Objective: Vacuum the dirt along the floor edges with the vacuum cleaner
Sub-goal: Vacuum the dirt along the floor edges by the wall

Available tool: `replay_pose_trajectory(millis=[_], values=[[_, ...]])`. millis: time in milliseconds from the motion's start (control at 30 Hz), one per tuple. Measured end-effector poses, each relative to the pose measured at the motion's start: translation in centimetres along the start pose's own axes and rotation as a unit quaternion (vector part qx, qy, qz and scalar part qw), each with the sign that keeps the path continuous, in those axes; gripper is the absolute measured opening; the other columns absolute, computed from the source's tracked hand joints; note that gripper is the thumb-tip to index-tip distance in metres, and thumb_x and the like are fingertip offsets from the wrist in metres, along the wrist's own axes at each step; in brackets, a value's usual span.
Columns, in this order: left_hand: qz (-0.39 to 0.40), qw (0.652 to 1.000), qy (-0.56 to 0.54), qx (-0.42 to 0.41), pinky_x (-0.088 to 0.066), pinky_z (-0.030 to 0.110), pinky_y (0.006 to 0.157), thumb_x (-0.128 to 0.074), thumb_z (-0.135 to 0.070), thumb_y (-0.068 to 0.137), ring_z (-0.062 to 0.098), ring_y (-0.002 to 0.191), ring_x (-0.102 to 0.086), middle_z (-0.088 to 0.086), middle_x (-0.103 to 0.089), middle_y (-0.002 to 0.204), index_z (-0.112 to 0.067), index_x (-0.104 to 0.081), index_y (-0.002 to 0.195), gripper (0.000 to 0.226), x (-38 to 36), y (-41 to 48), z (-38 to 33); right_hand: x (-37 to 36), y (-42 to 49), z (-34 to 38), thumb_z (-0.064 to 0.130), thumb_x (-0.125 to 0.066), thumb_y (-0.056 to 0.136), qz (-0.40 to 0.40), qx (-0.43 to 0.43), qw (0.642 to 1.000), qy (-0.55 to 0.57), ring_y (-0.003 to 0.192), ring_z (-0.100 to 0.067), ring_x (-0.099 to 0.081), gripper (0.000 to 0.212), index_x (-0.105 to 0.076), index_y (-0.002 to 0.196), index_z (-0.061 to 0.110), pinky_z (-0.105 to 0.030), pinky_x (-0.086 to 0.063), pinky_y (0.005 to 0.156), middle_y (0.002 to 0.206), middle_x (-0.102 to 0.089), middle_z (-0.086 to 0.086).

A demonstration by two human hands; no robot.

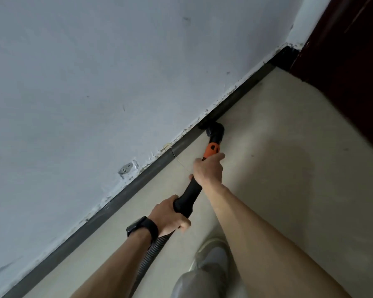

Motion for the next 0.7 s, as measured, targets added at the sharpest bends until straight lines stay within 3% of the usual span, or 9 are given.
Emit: replay_pose_trajectory(millis=[100, 233, 400, 500, 567, 633, 700], values=[[0.03, 0.999, 0.02, 0.025, -0.047, 0.022, 0.057, -0.072, -0.023, 0.039, 0.01, 0.065, -0.061, -0.01, -0.065, 0.065, -0.028, -0.059, 0.079, 0.042, 0.0, -3.4, 3.8, -2.1, -4.4, -2.0, 0.01, -0.047, 0.103, 0.045, -0.016, 0.999, -0.008, 0.059, -0.028, -0.072, 0.038, -0.025, 0.134, 0.01, -0.047, -0.066, 0.074, 0.085, -0.056, -0.008], [0.046, 0.995, 0.067, 0.059, -0.049, 0.022, 0.059, -0.072, -0.027, 0.036, 0.008, 0.065, -0.062, -0.01, -0.068, 0.068, -0.028, -0.06, 0.079, 0.045, 1.9, -7.6, 7.7, -4.8, -8.8, -3.2, 0.012, -0.045, 0.105, 0.097, -0.07, 0.993, 0.016, 0.062, -0.028, -0.073, 0.044, -0.02, 0.141, 0.01, -0.04, -0.065, 0.069, 0.09, -0.052, -0.008], [0.091, 0.99, 0.072, 0.077, -0.052, 0.022, 0.068, -0.072, -0.029, 0.043, 0.01, 0.068, -0.065, -0.009, -0.069, 0.069, -0.031, -0.064, 0.075, 0.033, 2.9, -12.4, 10.6, -6.6, -13.5, -4.0, 0.01, -0.05, 0.103, 0.143, -0.138, 0.98, 0.029, 0.096, -0.041, -0.074, 0.05, -0.018, 0.141, 0.011, -0.054, -0.062, 0.089, 0.111, -0.055, -0.018], [0.077, 0.991, 0.074, 0.075, -0.054, 0.027, 0.084, -0.062, -0.044, 0.054, 0.012, 0.089, -0.068, -0.005, -0.074, 0.091, -0.028, -0.068, 0.089, 0.039, 2.9, -14.1, 10.7, -5.8, -14.9, -4.6, 0.011, -0.056, 0.101, 0.138, -0.153, 0.979, 0.004, 0.116, -0.042, -0.065, 0.06, -0.017, 0.146, 0.007, -0.052, -0.055, 0.102, 0.136, -0.051, -0.025], [0.084, 0.991, 0.077, 0.074, -0.053, 0.027, 0.083, -0.058, -0.05, 0.049, 0.01, 0.087, -0.067, -0.008, -0.074, 0.089, -0.029, -0.069, 0.088, 0.046, 2.9, -14.3, 10.1, -4.7, -15.0, -4.9, 0.014, -0.058, 0.101, 0.11, -0.158, 0.981, -0.026, 0.111, -0.035, -0.062, 0.06, -0.019, 0.146, 0.004, -0.047, -0.054, 0.103, 0.137, -0.052, -0.025], [0.101, 0.989, 0.086, 0.071, -0.049, 0.021, 0.068, -0.061, -0.04, 0.052, 0.008, 0.074, -0.064, -0.012, -0.069, 0.072, -0.034, -0.067, 0.074, 0.024, 2.8, -14.2, 8.8, -3.3, -14.6, -5.2, 0.016, -0.058, 0.101, 0.07, -0.161, 0.984, -0.043, 0.097, -0.032, -0.057, 0.058, -0.022, 0.144, 0.003, -0.045, -0.057, 0.095, 0.132, -0.056, -0.022], [0.125, 0.986, 0.088, 0.062, -0.047, 0.02, 0.065, -0.063, -0.03, 0.051, 0.009, 0.068, -0.062, -0.013, -0.066, 0.065, -0.033, -0.066, 0.069, 0.018, 2.1, -13.4, 7.3, -1.7, -13.9, -5.5, 0.014, -0.059, 0.101, 0.031, -0.172, 0.984, -0.04, 0.089, -0.033, -0.055, 0.056, -0.023, 0.143, 0.004, -0.049, -0.061, 0.085, 0.125, -0.056, -0.019]])
Point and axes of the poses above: each hand's wrist, its own y-axis towards the middle knuckle, its own x-axis out of the back of the hand, z = x × y, the point moved 1 cm from there along y, towards the middle knuckle
